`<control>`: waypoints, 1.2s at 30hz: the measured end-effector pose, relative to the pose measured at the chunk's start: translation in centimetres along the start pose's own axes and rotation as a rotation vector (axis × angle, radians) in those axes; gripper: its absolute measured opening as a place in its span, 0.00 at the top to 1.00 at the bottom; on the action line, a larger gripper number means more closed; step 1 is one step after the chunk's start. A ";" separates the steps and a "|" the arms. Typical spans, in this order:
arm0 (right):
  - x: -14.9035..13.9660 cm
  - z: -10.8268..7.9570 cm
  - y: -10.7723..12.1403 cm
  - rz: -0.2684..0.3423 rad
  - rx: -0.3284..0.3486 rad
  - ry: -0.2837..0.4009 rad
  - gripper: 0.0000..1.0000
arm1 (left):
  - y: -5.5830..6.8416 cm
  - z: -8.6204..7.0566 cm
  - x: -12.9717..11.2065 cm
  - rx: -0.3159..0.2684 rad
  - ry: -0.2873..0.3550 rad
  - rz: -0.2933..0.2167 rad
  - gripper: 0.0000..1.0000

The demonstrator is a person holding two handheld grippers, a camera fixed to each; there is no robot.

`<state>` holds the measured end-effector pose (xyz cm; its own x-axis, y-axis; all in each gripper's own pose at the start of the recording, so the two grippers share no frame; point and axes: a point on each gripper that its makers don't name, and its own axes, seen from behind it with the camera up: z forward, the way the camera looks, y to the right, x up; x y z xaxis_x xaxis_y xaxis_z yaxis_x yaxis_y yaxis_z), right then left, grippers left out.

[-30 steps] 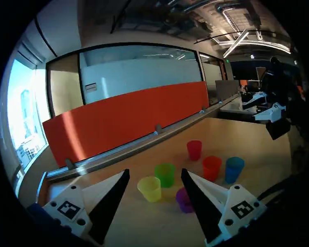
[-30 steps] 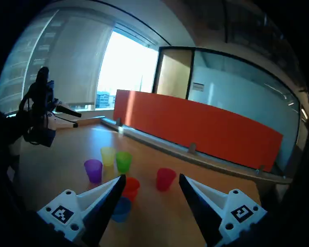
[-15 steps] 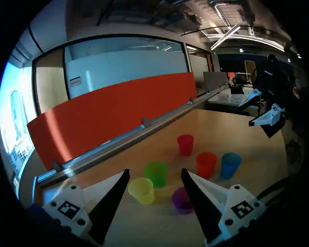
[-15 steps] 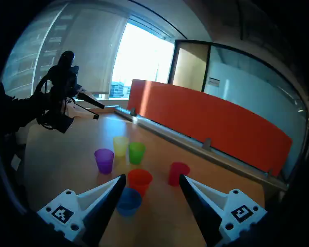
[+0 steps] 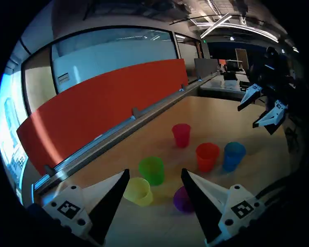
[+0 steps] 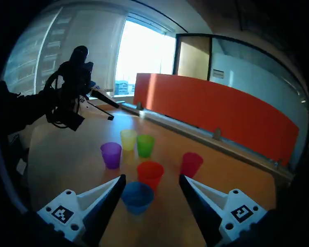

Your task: Pour water

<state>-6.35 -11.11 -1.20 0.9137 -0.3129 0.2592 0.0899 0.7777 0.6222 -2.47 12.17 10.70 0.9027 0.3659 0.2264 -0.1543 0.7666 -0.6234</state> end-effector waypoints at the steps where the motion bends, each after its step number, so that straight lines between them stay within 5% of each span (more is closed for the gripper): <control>1: -0.3 0.2 -0.2 0.003 0.005 -0.004 0.00 | -0.1 0.3 0.0 -0.002 -0.003 0.001 0.07; 36: -8.8 4.2 -2.5 0.027 0.058 -0.110 0.00 | -0.4 6.3 -1.3 -0.075 -0.091 0.067 0.07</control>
<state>-16.32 -12.54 -1.92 0.8661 -0.3526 0.3543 0.0395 0.7549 0.6546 -6.14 14.69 15.43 0.8507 0.4639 0.2471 -0.1797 0.6985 -0.6927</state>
